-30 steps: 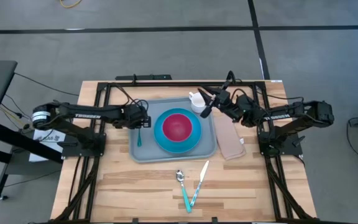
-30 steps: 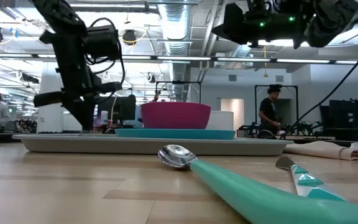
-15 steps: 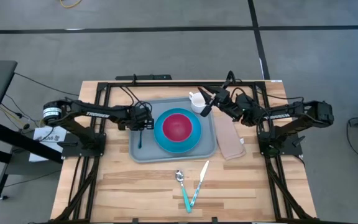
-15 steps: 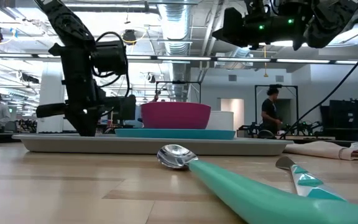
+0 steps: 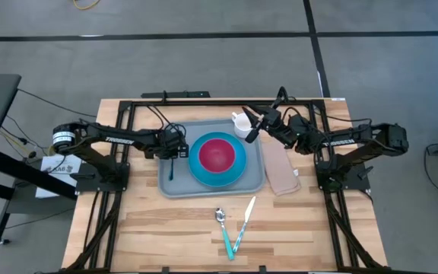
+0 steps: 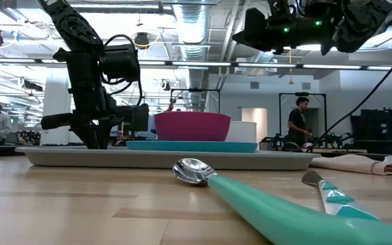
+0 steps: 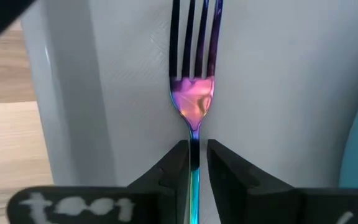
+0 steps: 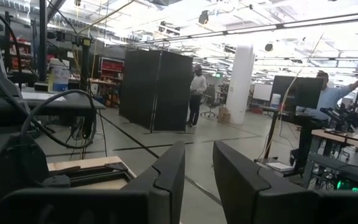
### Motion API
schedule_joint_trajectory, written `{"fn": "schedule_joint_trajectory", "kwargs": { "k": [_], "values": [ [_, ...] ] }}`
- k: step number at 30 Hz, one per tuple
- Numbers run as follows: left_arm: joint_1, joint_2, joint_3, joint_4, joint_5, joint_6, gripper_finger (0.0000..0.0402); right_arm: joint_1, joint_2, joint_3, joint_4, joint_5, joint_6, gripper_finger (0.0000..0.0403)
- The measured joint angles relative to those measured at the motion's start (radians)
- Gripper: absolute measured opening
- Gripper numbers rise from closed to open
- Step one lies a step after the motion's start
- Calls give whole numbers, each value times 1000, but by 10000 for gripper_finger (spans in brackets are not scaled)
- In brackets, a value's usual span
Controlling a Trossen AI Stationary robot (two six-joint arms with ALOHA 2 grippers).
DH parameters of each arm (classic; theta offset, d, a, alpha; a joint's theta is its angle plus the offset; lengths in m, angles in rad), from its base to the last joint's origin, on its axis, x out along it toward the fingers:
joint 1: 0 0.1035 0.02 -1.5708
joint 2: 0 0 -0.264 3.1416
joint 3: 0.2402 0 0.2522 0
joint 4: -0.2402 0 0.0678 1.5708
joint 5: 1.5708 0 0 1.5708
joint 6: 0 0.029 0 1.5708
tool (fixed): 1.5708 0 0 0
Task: Set up tray
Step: Put the fork to the left side of the blue plate on the tray
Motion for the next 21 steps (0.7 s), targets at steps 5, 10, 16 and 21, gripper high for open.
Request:
{"fn": "schedule_joint_trajectory", "kwargs": {
  "k": [5, 10, 16, 21],
  "values": [
    [0, 1, 18, -7, -6, 26, 48, 0, 0, 0, 0, 0, 0, 79],
    [0, 1, 43, -8, -27, 54, 38, 0, 0, 0, 0, 0, 0, 79],
    [-1, 1, 56, -69, -38, 54, 24, 0, 0, 0, -1, 0, 0, 79],
    [-25, 0, 56, -82, -36, 60, 11, 0, 0, 0, -1, 0, 0, 79]
  ]
}}
